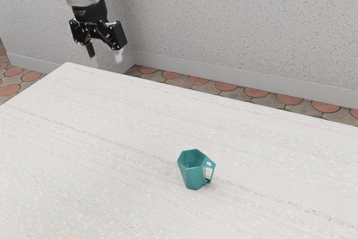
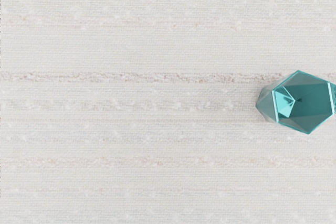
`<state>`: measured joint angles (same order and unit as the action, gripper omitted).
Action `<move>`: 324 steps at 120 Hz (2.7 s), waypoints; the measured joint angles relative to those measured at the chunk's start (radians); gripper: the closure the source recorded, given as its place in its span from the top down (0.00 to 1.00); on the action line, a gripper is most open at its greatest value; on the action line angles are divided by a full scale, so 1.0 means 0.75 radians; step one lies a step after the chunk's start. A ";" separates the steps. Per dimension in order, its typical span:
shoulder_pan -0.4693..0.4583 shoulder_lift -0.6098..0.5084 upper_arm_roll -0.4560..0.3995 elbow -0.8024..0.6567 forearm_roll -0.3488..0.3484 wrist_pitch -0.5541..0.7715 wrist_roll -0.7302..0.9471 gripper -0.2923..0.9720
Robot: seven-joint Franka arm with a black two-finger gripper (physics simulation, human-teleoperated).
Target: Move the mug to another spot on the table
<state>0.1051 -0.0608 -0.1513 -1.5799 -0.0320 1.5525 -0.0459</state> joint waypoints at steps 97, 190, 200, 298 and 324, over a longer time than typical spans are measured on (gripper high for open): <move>-0.193 0.288 -0.233 0.000 0.024 0.049 -0.042 0.77; -0.299 0.699 -0.455 0.045 0.357 0.262 0.816 0.77; -0.300 0.727 -0.450 0.048 0.381 0.306 0.915 0.77; -0.300 0.874 -0.341 0.033 0.389 0.488 1.280 0.77; -0.300 0.892 -0.340 0.034 0.387 0.531 1.276 0.72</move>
<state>-0.1196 0.6079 -0.4064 -1.5543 0.2580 1.9511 0.9109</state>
